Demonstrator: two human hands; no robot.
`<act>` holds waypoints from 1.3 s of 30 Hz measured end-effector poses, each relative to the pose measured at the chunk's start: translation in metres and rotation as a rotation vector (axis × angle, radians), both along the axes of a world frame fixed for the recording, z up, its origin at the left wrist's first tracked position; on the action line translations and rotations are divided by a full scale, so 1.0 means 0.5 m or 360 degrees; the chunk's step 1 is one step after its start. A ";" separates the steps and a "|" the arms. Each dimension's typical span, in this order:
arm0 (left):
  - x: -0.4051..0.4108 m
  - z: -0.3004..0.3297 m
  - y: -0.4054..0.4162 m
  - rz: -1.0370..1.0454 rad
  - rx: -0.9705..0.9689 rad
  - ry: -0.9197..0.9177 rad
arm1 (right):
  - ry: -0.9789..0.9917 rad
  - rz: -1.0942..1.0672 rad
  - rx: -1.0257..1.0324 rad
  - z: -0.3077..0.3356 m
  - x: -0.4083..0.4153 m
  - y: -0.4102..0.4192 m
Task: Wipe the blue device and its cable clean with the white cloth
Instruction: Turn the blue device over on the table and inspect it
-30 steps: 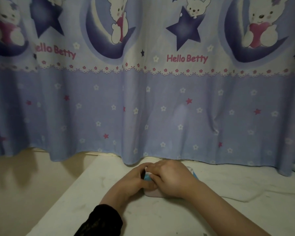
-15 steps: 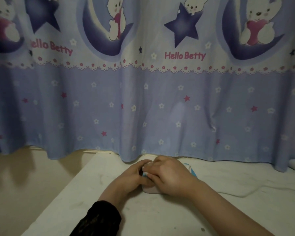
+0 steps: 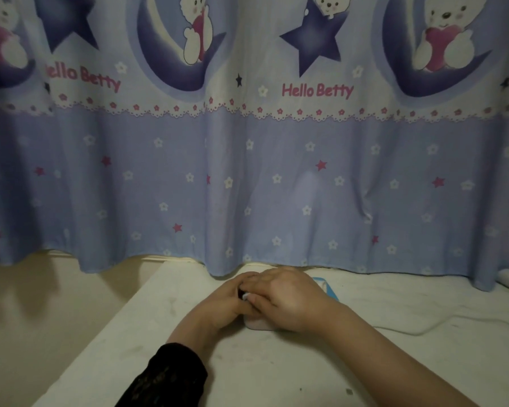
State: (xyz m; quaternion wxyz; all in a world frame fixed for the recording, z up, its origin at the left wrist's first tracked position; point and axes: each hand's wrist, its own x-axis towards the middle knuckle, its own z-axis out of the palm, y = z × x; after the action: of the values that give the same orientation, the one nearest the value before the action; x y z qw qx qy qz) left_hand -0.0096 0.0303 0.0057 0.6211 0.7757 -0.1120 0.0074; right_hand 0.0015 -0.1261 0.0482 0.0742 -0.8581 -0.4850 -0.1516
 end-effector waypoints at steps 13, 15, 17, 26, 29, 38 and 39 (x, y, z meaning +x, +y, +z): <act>-0.003 0.003 -0.001 -0.0008 -0.0056 0.0073 | -0.0027 -0.0206 -0.0062 0.006 0.006 0.001; -0.004 0.005 -0.002 -0.0014 -0.0035 0.0084 | -0.0144 -0.0331 -0.0113 0.007 0.010 -0.002; -0.004 0.006 -0.001 -0.0011 -0.0013 0.0106 | -0.0151 -0.0359 -0.0107 0.007 0.009 -0.008; -0.005 0.007 -0.001 0.0018 0.0020 0.0037 | 0.0051 -0.0167 -0.0031 0.004 -0.001 -0.009; -0.006 0.009 -0.003 -0.0009 0.0017 0.0046 | -0.0071 -0.0257 0.0013 0.001 0.003 -0.008; -0.006 0.008 -0.001 -0.0033 -0.0048 0.0111 | 0.0017 -0.0191 0.0031 -0.006 0.014 -0.030; -0.006 0.008 -0.002 -0.0037 -0.0061 0.0118 | -0.0011 -0.0243 0.0041 -0.007 0.013 -0.029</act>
State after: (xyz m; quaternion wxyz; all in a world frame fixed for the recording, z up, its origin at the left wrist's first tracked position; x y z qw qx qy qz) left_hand -0.0127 0.0295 0.0098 0.6397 0.7619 -0.0977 -0.0264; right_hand 0.0081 -0.1406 0.0448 0.0717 -0.8910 -0.4163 -0.1662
